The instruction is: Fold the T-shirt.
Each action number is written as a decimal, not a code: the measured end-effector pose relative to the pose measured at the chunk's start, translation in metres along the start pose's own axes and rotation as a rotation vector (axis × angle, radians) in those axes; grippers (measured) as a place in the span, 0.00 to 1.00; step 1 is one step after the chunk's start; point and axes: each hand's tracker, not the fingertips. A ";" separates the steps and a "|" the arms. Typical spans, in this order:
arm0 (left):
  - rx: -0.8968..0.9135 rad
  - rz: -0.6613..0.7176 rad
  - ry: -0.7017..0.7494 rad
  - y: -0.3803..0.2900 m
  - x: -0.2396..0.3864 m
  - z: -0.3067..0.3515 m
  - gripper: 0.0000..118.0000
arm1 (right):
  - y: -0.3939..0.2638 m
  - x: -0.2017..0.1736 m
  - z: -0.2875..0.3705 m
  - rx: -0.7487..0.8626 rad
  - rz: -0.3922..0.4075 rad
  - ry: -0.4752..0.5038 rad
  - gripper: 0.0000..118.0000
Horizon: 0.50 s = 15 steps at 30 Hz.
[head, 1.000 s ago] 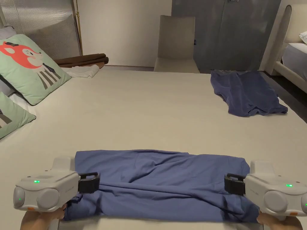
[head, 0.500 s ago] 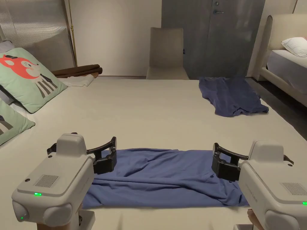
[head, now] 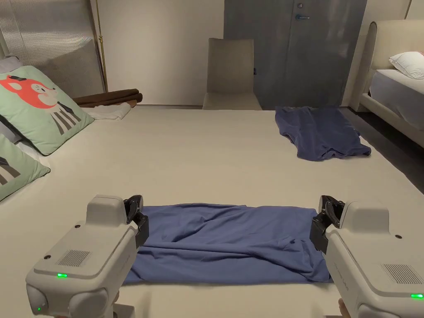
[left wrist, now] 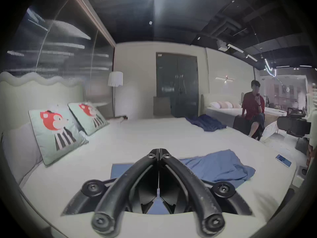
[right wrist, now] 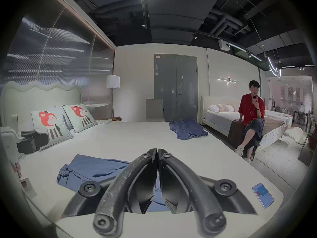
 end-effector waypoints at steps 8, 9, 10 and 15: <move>-0.362 0.039 0.020 -0.040 -0.059 -0.040 0.00 | -0.008 0.003 -0.019 -0.046 0.003 0.005 0.00; -0.389 0.066 0.036 -0.047 -0.068 -0.044 0.00 | -0.011 0.003 -0.023 -0.055 0.003 0.006 0.00; -0.417 0.084 0.044 -0.053 -0.075 -0.048 0.00 | -0.012 0.003 -0.027 -0.065 0.003 0.008 0.00; -0.596 0.156 0.108 -0.086 -0.110 -0.071 0.78 | -0.023 0.004 -0.044 -0.114 -0.008 0.012 0.00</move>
